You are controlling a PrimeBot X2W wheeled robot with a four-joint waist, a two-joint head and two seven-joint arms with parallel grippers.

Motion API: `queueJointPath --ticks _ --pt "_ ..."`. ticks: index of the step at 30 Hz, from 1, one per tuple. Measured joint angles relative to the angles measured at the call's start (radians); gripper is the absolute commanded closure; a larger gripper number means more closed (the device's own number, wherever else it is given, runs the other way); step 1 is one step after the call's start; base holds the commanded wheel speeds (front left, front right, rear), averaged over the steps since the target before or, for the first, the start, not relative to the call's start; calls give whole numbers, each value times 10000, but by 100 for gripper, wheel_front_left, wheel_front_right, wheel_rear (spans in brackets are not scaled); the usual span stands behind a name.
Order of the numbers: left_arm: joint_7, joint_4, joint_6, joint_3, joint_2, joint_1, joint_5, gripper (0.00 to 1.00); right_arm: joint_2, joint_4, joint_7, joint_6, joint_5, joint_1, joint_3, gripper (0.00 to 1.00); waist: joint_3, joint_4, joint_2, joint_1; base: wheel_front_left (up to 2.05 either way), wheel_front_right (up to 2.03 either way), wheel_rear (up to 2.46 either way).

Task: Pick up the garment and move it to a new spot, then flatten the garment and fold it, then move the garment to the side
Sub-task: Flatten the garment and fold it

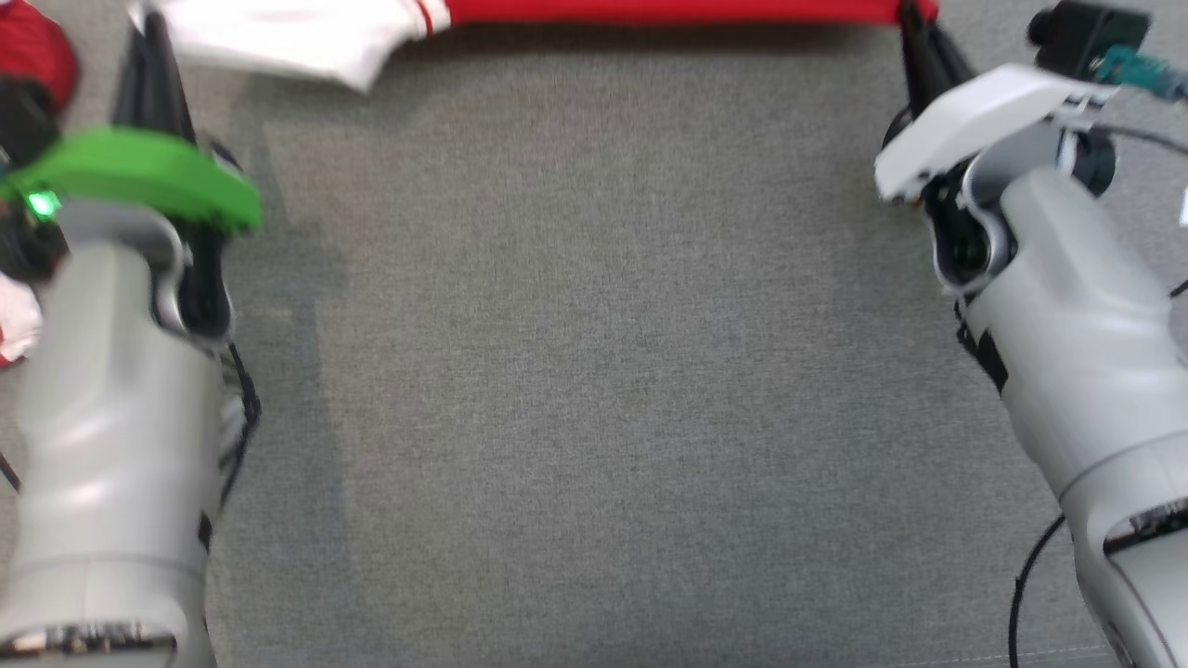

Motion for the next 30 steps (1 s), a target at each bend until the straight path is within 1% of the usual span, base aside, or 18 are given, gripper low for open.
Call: queueJointPath --ticks 3,6,10,14,16,22,25,30 --pt "2 -236 -6 -384 102 1188 -472 100 -238 -247 288 0 389 672 765 100 -533 -6 0 0 0 0 0" --pt "2 -548 -13 -899 410 2235 -784 100 -604 -686 529 0 859 1320 1478 100 -1067 12 0 0 0 0 0" --pt "54 -1097 -15 -1478 744 3304 -1264 100 -1287 -1166 742 2 1530 2215 2278 100 -1764 82 0 0 0 0 0" --pt "566 -1975 -15 -2359 1091 4230 -1770 100 -1965 -1446 968 2 2023 2962 2949 100 -2405 218 0 -1 0 0 0" --pt "888 -2623 -15 -2968 1337 4732 -1975 100 -2213 -1586 1127 2 2261 3258 3267 100 -2681 295 0 0 0 0 0" --pt "1682 -4591 -15 -4172 2614 6165 -2857 100 -2976 -2263 1760 0 2878 4009 4341 100 -3455 511 0 -1 0 0 0" --pt "1933 -5275 -15 -4349 3196 6659 -3039 100 -3467 -2786 2150 0 3275 4365 4798 100 -3771 588 0 -1 0 0 0" --pt "2426 -6489 -15 -4732 4008 7590 -3444 100 -4286 -3758 2892 0 3927 5051 5586 100 -4255 675 0 -1 0 0 0"
